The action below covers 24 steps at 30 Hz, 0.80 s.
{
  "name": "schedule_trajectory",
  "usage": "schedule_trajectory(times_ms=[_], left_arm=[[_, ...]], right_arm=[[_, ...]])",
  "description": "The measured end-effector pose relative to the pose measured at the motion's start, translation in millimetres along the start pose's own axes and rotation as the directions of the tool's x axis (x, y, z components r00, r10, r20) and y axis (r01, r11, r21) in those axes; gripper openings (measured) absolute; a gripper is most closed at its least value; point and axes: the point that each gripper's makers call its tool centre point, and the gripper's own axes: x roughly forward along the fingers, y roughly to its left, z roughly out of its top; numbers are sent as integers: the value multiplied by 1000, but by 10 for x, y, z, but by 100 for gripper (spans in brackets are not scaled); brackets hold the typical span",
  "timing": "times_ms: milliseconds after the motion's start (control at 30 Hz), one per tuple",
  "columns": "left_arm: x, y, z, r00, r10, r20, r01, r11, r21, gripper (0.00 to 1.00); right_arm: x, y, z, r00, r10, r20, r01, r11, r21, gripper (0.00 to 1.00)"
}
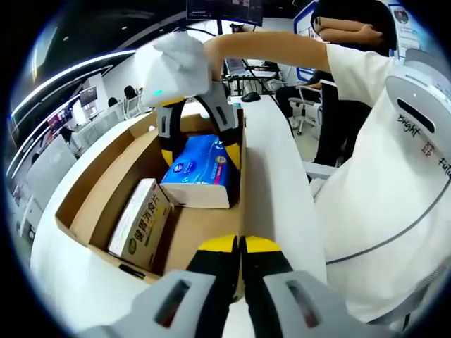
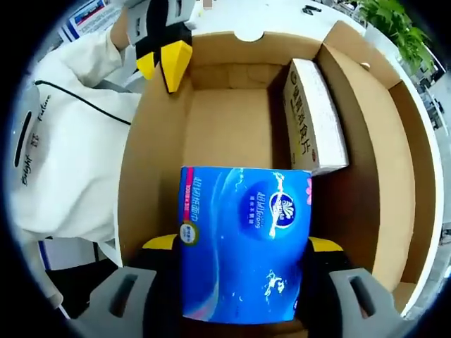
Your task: Operate the shoe box by opening the lid, removing the specified soft item, and placing it in the target area until the item is outside and the box remains undamaged.
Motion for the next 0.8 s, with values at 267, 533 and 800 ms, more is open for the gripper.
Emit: schedule_trajectory(times_ms=[267, 533, 800], left_arm=[[-1, 2, 2, 1000, 2, 0, -2, 1000, -1, 2], [1, -5, 4, 1000, 0, 0, 0, 1000, 4, 2], [6, -2, 8, 1000, 7, 5, -7, 1000, 9, 2]], right_arm=[[59, -25, -21, 999, 0, -36, 0, 1000, 2, 77], [132, -24, -65, 995, -8, -96, 8, 1000, 0, 79], [144, -87, -96, 991, 13, -135, -13, 1000, 6, 81]])
